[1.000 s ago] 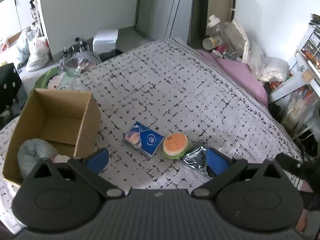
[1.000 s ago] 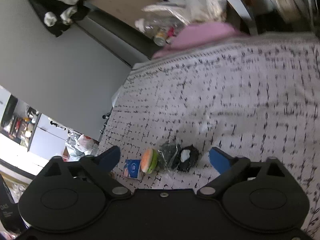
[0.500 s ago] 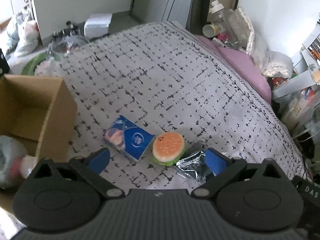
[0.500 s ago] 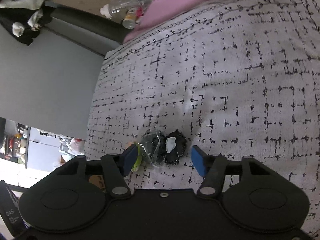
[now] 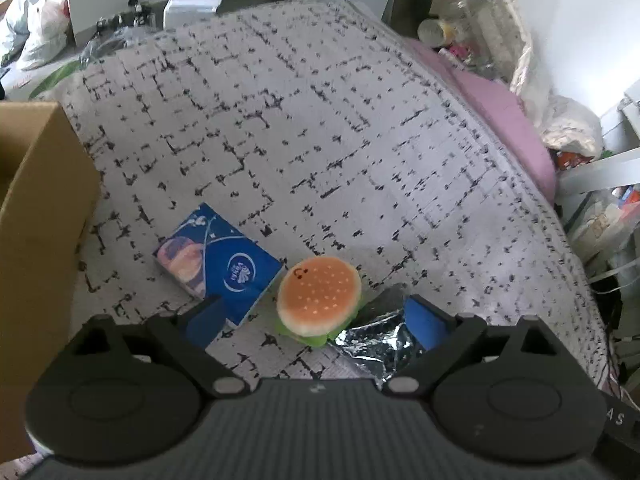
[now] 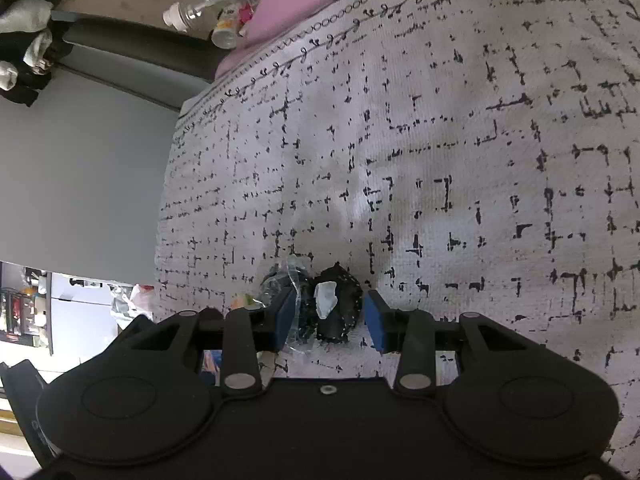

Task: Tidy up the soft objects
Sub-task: 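Grasp the burger plush with the left gripper while the right grasps the black bagged item, then carry the burger plush over the box with the left gripper while the right carries the bagged item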

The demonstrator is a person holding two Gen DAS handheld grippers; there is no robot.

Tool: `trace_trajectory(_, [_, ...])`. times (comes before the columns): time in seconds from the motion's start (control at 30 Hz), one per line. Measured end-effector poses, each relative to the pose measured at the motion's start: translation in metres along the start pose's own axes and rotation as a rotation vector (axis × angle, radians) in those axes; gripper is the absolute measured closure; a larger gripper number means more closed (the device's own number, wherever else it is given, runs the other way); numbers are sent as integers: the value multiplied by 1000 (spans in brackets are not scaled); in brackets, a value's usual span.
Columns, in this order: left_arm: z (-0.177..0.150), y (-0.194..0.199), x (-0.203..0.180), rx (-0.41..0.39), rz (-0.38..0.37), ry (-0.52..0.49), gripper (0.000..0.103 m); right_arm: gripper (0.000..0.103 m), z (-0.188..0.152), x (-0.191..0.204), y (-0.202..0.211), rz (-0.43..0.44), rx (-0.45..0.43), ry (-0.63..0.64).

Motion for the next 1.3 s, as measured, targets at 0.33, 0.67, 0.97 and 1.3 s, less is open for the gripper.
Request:
trace_trajectory(0.33, [-2, -19, 2, 25, 16, 98, 12, 69, 0, -6, -15, -15, 20, -17])
trace_trajectory(0.67, [-9, -19, 0, 67, -8, 225, 23, 74, -1, -5, -18, -12, 21, -19])
trace_trajectory(0.97, [-5, -35, 4, 79, 5, 274, 32, 74, -4, -6, -19, -6, 25, -26])
trace_trajectory(1.3, [-11, -23, 4, 77, 3, 260, 55, 94, -3, 1, -14, 15, 1, 13])
Point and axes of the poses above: each gripper's, at about its wrist camera, not at the fingertips, and y roughly against the way its jaws point, x to its left, z to its top, the point moved 8 cm from there along -y, roughly the way its jaws point, and after that the axes turned 4 degrees about z, right-handed, at the moved point
